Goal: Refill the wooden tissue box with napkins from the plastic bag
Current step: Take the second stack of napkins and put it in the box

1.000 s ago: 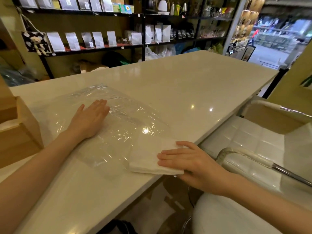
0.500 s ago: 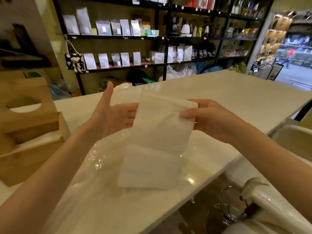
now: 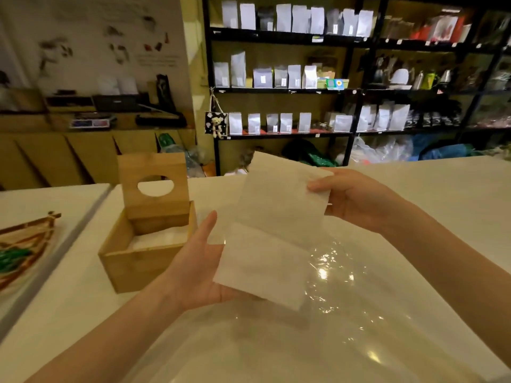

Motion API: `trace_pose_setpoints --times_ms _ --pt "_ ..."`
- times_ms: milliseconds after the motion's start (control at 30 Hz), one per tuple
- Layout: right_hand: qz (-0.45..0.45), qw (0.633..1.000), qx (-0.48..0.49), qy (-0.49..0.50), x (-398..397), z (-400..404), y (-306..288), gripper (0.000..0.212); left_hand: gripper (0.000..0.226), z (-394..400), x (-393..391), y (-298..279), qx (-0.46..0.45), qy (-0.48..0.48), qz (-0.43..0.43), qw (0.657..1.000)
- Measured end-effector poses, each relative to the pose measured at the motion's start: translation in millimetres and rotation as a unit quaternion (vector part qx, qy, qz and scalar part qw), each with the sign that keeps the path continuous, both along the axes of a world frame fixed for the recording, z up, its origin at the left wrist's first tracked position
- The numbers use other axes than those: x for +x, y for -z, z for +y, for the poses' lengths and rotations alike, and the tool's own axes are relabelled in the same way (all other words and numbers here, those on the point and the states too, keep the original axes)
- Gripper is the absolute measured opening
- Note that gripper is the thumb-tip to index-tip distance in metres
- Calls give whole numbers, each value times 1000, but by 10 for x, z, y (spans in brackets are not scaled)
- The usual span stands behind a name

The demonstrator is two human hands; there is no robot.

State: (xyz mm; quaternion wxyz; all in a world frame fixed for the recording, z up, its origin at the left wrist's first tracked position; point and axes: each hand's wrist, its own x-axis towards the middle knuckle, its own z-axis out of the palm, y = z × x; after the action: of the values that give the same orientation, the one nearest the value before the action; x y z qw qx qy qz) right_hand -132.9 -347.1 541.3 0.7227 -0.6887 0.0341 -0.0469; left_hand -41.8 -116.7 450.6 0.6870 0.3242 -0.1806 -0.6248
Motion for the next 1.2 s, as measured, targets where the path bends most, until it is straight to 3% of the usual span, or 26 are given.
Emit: trace_pose_setpoints --times_ms 100,200,300,467,600,767,867,933,1067,1200 --pt "-66 992 -107 -13 48 121 23 29 84 55 -41 -45 -36 -14 26 999" --pt "-148 957 -248 -33 -9 322 103 31 82 83 -46 -109 -33 -45 24 998" --pt "-232 895 -381 -26 -95 480 214 34 78 90 -23 -172 -19 -82 26 996" --pt "-342 757 -554 -47 -175 537 508 32 72 122 42 -245 21 -127 67 989" --pt "-372 713 -592 -47 -194 505 698 33 65 117 20 -268 80 -145 61 984" --pt "-398 685 -611 10 -163 417 916 72 61 104 24 -265 105 -130 65 984" --pt "-442 650 -610 100 -85 382 969 62 61 114 6 -274 99 -123 92 983" --pt "-458 654 -590 119 -49 394 971 49 60 112 -31 -282 108 -113 91 984" --pt "-468 671 -569 80 -48 425 970 37 53 151 -48 -334 128 -77 91 985" --pt "-488 663 -565 58 -52 495 897 35 54 226 -34 -299 147 -63 52 986"
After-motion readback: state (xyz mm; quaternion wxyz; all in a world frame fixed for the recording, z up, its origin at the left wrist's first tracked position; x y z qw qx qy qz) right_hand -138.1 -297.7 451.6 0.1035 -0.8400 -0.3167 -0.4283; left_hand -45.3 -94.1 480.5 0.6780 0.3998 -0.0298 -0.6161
